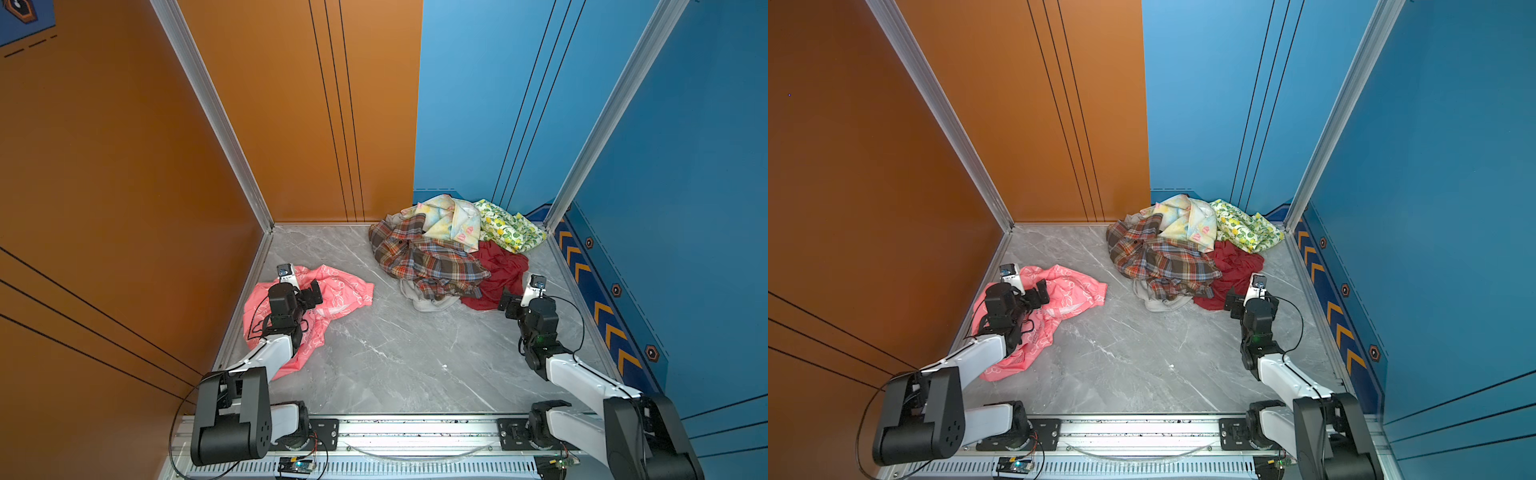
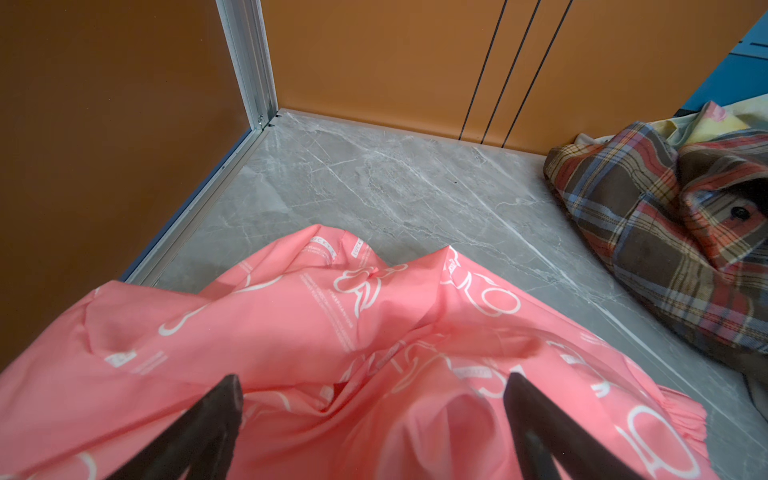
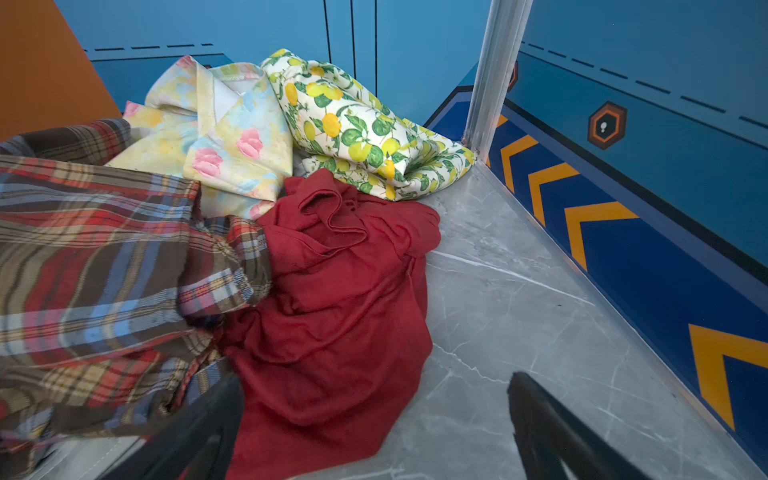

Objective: Pick out a specific cloth from the pile

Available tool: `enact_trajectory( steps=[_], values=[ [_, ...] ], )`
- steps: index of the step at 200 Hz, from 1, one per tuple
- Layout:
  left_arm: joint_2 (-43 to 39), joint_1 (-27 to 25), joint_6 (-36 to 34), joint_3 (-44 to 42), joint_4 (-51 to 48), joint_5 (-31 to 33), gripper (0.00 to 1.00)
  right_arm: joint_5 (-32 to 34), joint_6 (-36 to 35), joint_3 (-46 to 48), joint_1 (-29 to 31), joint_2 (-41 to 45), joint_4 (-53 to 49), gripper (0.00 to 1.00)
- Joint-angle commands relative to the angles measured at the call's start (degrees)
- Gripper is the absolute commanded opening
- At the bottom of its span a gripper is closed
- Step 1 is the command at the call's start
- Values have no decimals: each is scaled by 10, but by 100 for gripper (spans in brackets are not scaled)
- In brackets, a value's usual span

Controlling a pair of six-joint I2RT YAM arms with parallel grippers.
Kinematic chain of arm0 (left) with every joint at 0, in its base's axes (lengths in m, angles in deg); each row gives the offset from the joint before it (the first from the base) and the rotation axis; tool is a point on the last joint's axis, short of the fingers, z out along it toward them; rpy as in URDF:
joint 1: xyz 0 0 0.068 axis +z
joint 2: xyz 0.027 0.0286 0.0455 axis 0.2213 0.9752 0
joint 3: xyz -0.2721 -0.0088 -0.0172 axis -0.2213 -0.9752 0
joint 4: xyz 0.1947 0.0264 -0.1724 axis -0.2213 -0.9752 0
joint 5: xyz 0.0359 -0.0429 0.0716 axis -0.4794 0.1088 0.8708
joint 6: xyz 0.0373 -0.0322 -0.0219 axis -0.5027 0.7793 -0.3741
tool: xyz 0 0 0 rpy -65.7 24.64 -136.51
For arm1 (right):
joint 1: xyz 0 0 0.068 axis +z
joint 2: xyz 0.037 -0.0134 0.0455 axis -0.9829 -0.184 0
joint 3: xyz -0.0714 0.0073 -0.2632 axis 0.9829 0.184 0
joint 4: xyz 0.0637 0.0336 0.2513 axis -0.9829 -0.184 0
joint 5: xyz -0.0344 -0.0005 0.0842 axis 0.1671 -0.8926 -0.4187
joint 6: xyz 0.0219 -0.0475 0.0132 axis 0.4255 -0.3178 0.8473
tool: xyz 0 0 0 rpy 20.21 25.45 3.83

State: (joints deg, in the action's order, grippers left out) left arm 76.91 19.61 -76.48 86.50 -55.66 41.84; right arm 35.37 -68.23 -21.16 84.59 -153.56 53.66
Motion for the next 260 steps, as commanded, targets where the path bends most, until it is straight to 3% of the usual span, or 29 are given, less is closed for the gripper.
enact_trajectory(
  steps=[1,21,52,97,126,134,147,153,164,260],
  values=[
    [7,8,-9,-7,46,-39,98,24,-13,13,-11,-69,122,99],
    [12,11,-6,-7,49,-48,98,19,-17,6,-16,-83,123,100],
    [46,10,-6,-11,80,-81,98,-7,-10,27,-28,-153,235,100],
    [91,-11,-18,-41,149,-47,98,-18,-20,23,-23,-197,266,100],
    [144,-60,-54,-61,223,27,98,-16,-18,15,-24,-199,251,100],
    [177,-73,-63,-63,286,57,98,-22,-17,6,-26,-209,250,100],
    [153,-87,-66,-30,183,92,98,-31,-17,-36,-29,-202,158,100],
    [158,-89,-67,-32,188,95,98,-34,-17,-52,-29,-200,122,100],
    [168,-89,-70,-41,226,96,98,-43,-17,-44,-32,-209,153,100],
    [162,-93,-72,-42,222,99,98,-43,-21,-46,-29,-206,145,99]
  ],
)
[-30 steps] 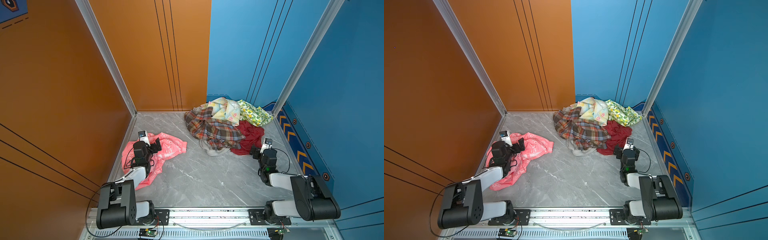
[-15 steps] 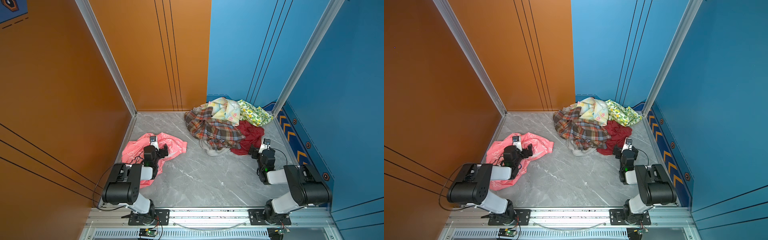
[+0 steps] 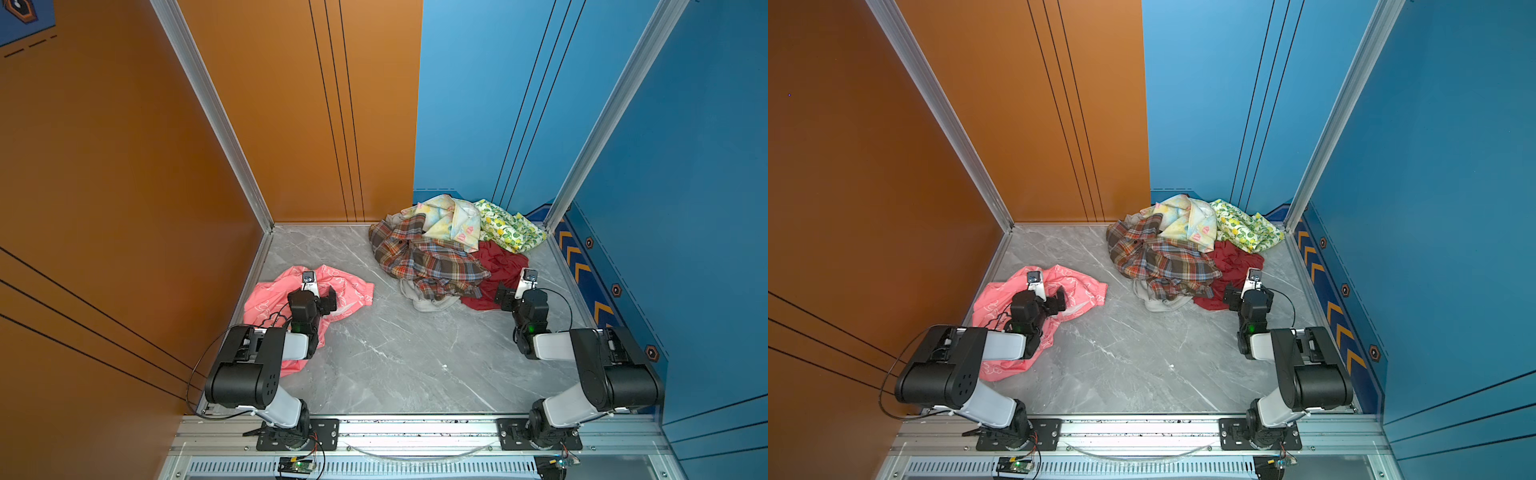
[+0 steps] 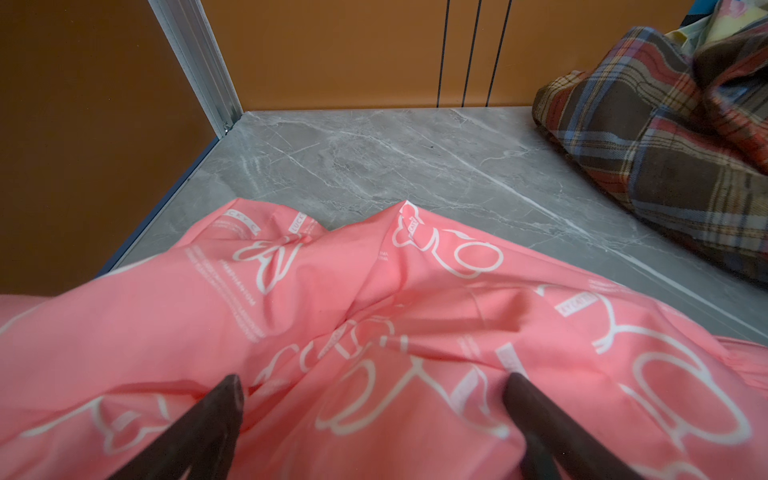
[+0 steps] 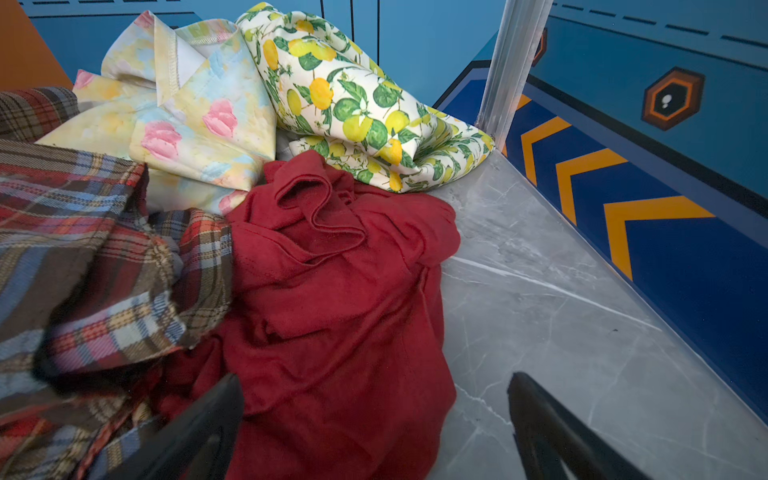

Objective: Pick out a specific cloth from the pile

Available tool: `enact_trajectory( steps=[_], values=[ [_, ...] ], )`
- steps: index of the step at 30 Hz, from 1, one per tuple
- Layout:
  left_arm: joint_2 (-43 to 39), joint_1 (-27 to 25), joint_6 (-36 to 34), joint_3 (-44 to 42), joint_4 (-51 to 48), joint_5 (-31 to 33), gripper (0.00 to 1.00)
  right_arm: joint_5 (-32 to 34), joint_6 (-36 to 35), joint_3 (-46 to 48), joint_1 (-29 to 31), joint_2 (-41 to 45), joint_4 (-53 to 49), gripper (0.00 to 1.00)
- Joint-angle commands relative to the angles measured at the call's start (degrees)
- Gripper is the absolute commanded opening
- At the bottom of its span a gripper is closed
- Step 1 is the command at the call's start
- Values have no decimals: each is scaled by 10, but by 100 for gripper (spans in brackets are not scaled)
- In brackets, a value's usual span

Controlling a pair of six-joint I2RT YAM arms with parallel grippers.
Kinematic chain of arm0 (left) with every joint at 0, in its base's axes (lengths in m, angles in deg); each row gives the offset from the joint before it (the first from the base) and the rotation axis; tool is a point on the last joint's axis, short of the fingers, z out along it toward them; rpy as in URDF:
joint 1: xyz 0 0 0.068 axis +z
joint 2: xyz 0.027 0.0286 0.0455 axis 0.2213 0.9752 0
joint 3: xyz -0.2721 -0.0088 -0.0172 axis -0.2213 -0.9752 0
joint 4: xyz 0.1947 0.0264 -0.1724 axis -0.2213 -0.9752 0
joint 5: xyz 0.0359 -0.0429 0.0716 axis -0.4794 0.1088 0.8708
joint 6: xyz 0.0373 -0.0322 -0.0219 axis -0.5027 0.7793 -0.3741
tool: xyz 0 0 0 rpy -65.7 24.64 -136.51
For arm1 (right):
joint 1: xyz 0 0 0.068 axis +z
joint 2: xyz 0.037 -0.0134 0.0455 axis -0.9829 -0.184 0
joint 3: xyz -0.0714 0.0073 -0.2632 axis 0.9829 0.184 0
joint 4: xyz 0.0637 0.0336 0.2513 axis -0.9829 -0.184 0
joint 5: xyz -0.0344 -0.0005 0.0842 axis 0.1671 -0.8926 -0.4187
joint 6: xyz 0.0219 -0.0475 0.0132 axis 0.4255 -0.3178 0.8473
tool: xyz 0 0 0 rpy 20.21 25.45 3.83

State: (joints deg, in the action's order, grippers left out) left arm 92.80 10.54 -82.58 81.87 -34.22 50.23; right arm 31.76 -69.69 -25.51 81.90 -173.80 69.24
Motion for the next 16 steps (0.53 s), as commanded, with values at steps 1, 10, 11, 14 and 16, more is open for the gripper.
enact_trajectory(
  steps=[1,10,11,14,16],
  values=[
    [3,-2,-12,4,8,16,98,-7,-7,-3,-2,-4,-11,99],
    [4,-2,-11,4,8,15,98,-27,-8,-7,-7,-5,-19,100],
    [3,-2,-11,4,8,15,98,-27,-8,-7,-7,-6,-19,100],
    [4,-2,-11,3,8,15,98,-26,-9,-6,-7,-5,-17,100],
    [4,-2,-11,5,8,15,98,-25,-9,-6,-6,-5,-16,100]
  ],
)
